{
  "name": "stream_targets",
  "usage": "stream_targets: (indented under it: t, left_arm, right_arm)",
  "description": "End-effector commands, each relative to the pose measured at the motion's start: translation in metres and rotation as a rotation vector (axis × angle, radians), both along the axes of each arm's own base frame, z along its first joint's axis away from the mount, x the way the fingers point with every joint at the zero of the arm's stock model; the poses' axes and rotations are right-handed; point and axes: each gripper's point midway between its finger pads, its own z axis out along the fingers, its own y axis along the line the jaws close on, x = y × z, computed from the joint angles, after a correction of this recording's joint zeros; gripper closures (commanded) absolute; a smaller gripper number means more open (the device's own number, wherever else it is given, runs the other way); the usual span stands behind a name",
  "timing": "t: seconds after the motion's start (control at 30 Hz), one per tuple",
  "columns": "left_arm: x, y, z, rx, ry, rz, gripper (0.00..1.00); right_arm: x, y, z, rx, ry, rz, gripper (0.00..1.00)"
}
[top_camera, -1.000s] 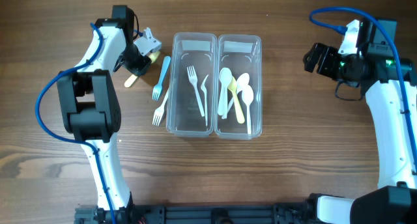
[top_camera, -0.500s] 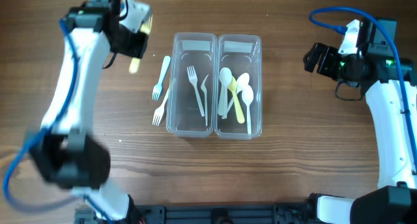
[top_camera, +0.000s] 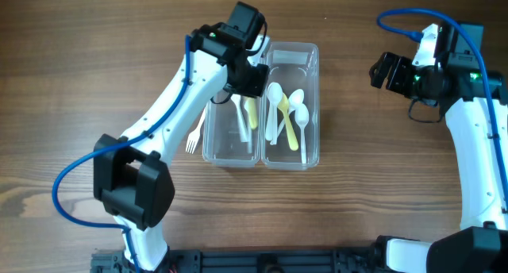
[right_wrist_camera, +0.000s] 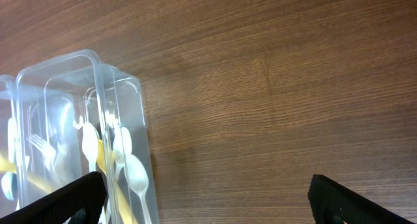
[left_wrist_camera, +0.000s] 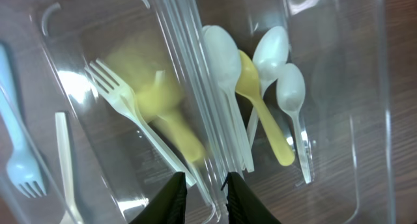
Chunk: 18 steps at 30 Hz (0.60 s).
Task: Pack container
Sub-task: 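Place the yellow fork into the left compartment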
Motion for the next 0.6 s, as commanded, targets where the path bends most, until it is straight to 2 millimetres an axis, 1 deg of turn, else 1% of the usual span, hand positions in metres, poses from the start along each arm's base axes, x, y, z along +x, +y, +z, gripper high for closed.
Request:
stream_targets:
  t: [0.0,0.03,0.07,0.1,0.13,0.17,0.2,0.27,0.3,0.33,0.4,0.5,0.53,0.57]
  left_arm:
    - [0.011,0.018,0.023,-0.002,-0.054,0.106,0.74]
    - [0.012,0.022,0.029,-0.012,-0.064,0.127,0.7]
    - [0.014,0.029,0.04,-0.029,-0.082,0.149,0.66]
    - [0.014,0.035,0.049,-0.043,-0.096,0.16,0.6]
    - [0.014,0.039,0.059,-0.061,-0.113,0.17,0.51]
    - [0.014,0.043,0.067,-0.068,-0.133,0.171,0.37]
    - [0.013,0.049,0.074,-0.057,-0.157,0.145,0.29]
    - [0.014,0.061,0.081,-0.024,-0.196,0.087,0.22]
    - [0.017,0.073,0.082,0.002,-0.211,0.076,0.16]
    - [0.022,0.086,0.08,0.028,-0.215,0.096,0.16]
    - [0.033,0.114,0.068,0.094,-0.202,0.166,0.23]
    - [0.044,0.14,0.044,0.117,-0.139,0.254,0.3]
    - [0.048,0.151,0.029,0.125,-0.098,0.303,0.34]
    - [0.051,0.162,0.011,0.139,-0.05,0.33,0.35]
  right_arm:
    - [-0.001,0.0,-0.007,-0.003,0.014,0.009,0.0]
    - [-0.001,0.0,-0.007,-0.003,0.014,0.009,0.0]
    - [-0.001,0.0,-0.007,-0.004,0.014,0.009,0.0]
    - [-0.001,0.0,-0.007,-0.003,0.014,0.009,0.0]
    - [-0.001,0.0,-0.007,-0.003,0.014,0.009,0.0]
    - [-0.001,0.0,-0.007,-0.003,0.014,0.009,0.0]
    - [-0.001,0.0,-0.007,-0.003,0.014,0.009,0.0]
    - [-0.001,0.0,-0.007,-0.003,0.014,0.009,0.0]
    - [-0.001,0.0,-0.007,-0.003,0.014,0.009,0.0]
    - [-0.001,0.0,-0.007,-0.003,0.014,0.009,0.0]
    - [-0.001,0.0,-0.007,-0.003,0.014,0.009,0.0]
    - [-0.001,0.0,-0.007,-0.003,0.014,0.009,0.0]
    - [-0.001,0.0,-0.007,-0.003,0.014,0.009,0.0]
    - [-0.001,0.0,-0.007,-0.003,0.015,0.009,0.0]
